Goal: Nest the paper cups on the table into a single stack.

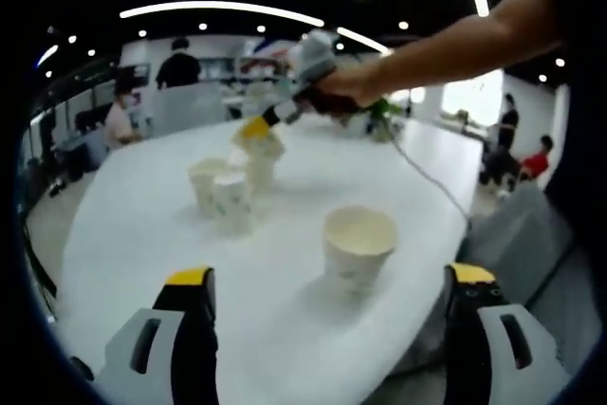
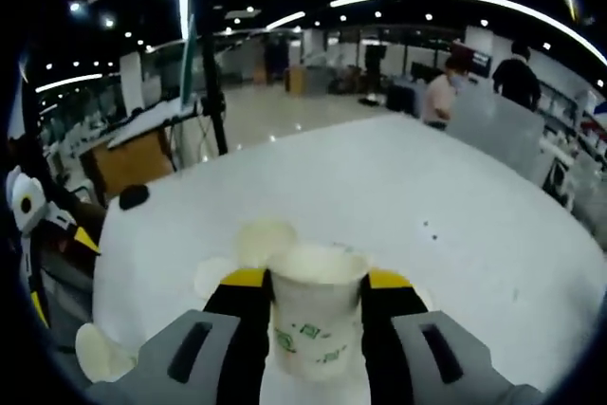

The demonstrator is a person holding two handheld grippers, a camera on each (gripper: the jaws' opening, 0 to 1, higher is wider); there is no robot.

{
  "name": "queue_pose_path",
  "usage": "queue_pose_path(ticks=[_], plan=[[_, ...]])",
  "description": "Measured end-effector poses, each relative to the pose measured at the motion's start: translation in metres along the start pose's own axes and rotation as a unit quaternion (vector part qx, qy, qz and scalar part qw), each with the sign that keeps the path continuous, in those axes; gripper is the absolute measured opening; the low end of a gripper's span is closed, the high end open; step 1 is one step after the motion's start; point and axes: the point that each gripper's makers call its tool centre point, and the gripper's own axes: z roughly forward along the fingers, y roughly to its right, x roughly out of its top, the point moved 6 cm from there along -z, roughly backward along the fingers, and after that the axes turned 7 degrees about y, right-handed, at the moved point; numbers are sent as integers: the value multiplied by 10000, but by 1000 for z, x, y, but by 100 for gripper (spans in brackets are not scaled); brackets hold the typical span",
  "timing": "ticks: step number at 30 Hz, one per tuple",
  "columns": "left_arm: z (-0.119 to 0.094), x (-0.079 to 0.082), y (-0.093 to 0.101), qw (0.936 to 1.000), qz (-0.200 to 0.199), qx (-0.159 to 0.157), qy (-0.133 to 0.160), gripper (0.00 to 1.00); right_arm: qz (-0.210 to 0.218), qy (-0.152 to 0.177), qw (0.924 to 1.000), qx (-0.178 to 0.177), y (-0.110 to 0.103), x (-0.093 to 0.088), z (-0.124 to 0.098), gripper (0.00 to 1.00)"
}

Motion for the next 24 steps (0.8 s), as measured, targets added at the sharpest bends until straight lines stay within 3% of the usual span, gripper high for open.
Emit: queue_pose_path(ticks=[7, 11, 13, 16, 24], plan=[[0, 0, -2, 10000, 5, 38, -12, 100, 179, 895, 9952, -355, 2, 27, -11, 34], [-1, 2, -3, 9999, -6, 92, 63, 100, 59, 1085, 9932, -416, -4, 34, -16, 34], [-2, 2, -3, 9999, -48, 94, 81, 100, -134, 1361, 9885, -648, -2, 43, -20, 34], [-1, 3, -3, 9999, -42, 73, 88, 100, 197, 1622, 9839, -729, -4, 48, -24, 34], [-1, 1, 0, 10000, 40, 27, 21, 100, 369, 2002, 9731, -1075, -3, 51, -38, 34]])
